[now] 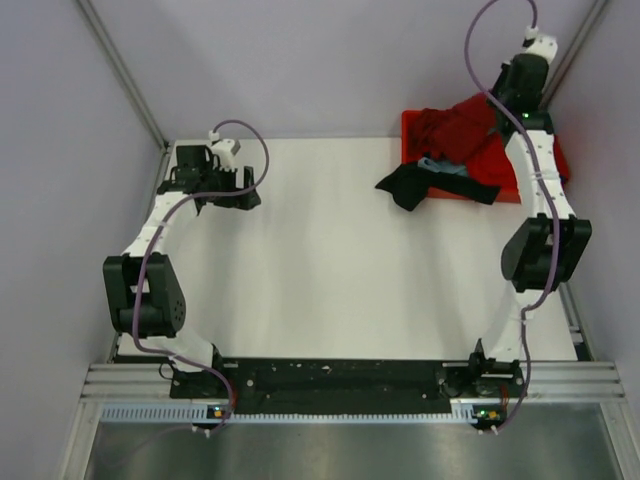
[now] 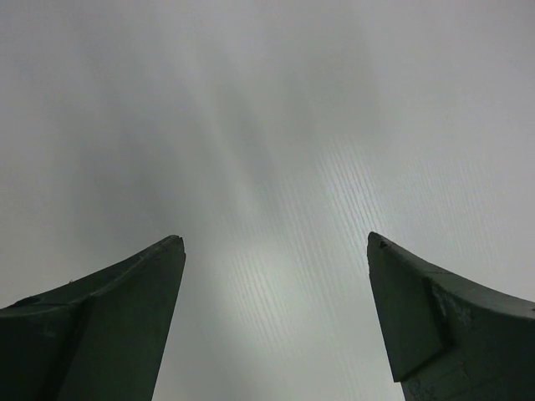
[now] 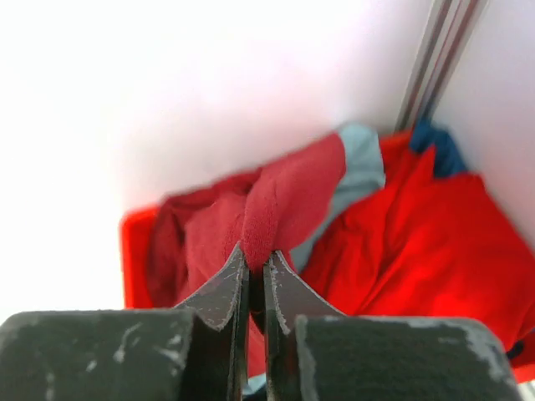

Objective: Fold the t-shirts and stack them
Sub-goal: Grab crumpled tshirt from bin with the right arm, then move the tshirt to the center of the board

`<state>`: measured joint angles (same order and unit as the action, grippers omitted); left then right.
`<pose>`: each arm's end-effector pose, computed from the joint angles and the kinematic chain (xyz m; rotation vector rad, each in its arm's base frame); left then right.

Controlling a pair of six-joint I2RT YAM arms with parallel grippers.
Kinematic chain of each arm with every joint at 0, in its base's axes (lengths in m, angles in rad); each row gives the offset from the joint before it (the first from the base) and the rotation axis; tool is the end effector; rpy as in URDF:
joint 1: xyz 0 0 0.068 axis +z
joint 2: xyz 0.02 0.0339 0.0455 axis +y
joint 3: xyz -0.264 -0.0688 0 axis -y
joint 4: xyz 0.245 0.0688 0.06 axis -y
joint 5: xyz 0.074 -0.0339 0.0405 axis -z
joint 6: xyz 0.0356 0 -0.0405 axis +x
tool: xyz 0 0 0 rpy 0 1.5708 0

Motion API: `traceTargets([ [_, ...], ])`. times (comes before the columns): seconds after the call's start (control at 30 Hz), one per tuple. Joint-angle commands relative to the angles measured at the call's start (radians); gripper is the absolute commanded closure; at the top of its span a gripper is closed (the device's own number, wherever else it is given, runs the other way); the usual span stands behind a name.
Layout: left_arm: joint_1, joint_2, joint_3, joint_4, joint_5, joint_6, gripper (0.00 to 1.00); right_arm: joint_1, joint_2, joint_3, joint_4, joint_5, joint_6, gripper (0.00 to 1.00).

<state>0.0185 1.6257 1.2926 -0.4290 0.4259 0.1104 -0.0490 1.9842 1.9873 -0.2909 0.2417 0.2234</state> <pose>0.3628 -0.0080 0.2802 0.3151 2.2651 -0.4286 0.4740 -0.0318 0.3852 0.4160 1.8039 -0.1031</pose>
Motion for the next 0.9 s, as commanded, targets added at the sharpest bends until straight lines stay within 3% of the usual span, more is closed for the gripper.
traceTargets([
  [0.0, -0.003, -0.079, 0.030, 0.003, -0.015, 0.029, 0.07, -0.006, -0.244, 0.140, 0.113, -0.089, -0.059, 1.00],
  [0.17, -0.002, -0.128, 0.034, -0.030, -0.010, 0.041, 0.06, 0.003, -0.442, 0.071, 0.318, -0.368, 0.017, 1.00],
  [0.37, 0.006, -0.153, 0.059, -0.077, -0.124, 0.049, 0.06, 0.099, -0.561, 0.106, 0.384, -0.602, 0.146, 1.00],
  [0.57, 0.035, -0.211, 0.048, -0.073, -0.167, 0.081, 0.06, 0.337, -0.477, 0.255, 0.400, -0.762, 0.261, 1.00],
  [0.67, 0.063, -0.234, 0.048, -0.074, -0.180, 0.090, 0.05, 0.426, -0.424, 0.272, 0.491, -0.838, 0.350, 1.00],
  [0.77, 0.106, -0.248, 0.050, -0.076, -0.176, 0.094, 0.05, 0.446, -0.375, 0.248, 0.599, -0.916, 0.454, 1.00],
  [0.87, 0.155, -0.259, 0.050, -0.077, -0.132, 0.100, 0.05, 0.446, -0.340, 0.188, 0.621, -0.987, 0.446, 1.00],
])
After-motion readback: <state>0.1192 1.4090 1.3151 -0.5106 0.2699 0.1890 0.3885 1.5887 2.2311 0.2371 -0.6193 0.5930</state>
